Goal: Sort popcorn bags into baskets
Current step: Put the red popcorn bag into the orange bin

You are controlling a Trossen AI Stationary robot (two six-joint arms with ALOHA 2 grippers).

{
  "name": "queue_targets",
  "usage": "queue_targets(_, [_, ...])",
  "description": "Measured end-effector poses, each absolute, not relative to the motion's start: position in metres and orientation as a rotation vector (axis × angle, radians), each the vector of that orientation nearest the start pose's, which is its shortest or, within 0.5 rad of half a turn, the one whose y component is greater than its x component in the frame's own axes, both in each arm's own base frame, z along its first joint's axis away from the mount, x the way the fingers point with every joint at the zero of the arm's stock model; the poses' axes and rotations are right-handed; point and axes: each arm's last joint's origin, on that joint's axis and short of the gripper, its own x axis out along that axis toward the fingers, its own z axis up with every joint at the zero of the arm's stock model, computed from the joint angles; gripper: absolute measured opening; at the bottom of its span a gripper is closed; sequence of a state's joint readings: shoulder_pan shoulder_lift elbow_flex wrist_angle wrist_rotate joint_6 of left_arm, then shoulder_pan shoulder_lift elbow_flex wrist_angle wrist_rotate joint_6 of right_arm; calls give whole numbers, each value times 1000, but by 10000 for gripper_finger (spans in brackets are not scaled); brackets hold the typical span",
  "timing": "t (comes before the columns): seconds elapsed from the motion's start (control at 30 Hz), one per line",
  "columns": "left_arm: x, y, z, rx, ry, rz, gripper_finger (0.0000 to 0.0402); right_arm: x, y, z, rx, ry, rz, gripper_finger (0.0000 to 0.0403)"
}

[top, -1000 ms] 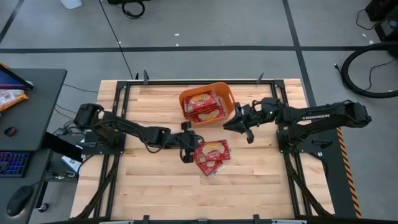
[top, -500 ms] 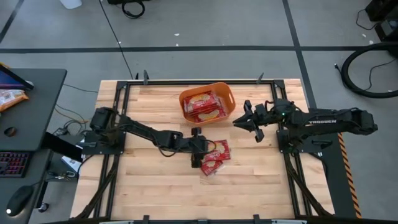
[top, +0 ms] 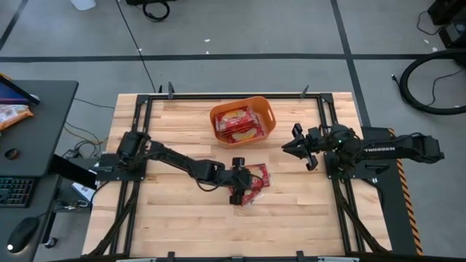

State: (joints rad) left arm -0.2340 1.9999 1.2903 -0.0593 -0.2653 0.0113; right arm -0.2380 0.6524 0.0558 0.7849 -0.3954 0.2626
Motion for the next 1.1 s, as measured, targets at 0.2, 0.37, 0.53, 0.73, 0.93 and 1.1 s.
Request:
queue_targets(0.2, [412, -100, 160, 203, 748, 7, 203, 133, -21, 182, 208, -160, 177, 61])
queue_targets(0.37, [416, -105, 147, 204, 746, -8, 204, 133, -21, 182, 213, -159, 175, 61])
queue_targets(0.53, [419, -103, 134, 248, 750, 33, 203, 134, -21, 182, 235, -154, 176, 61])
queue_targets(0.73, [417, -97, 126, 335, 813, 46, 191, 134, -21, 182, 236, -151, 173, 61])
queue_targets(0.93, [414, -88, 121, 370, 894, 50, 89, 134, -21, 182, 236, -153, 174, 61])
queue_targets(1.1, [410, -81, 128, 394, 925, 49, 13, 134, -21, 182, 236, -152, 174, 61])
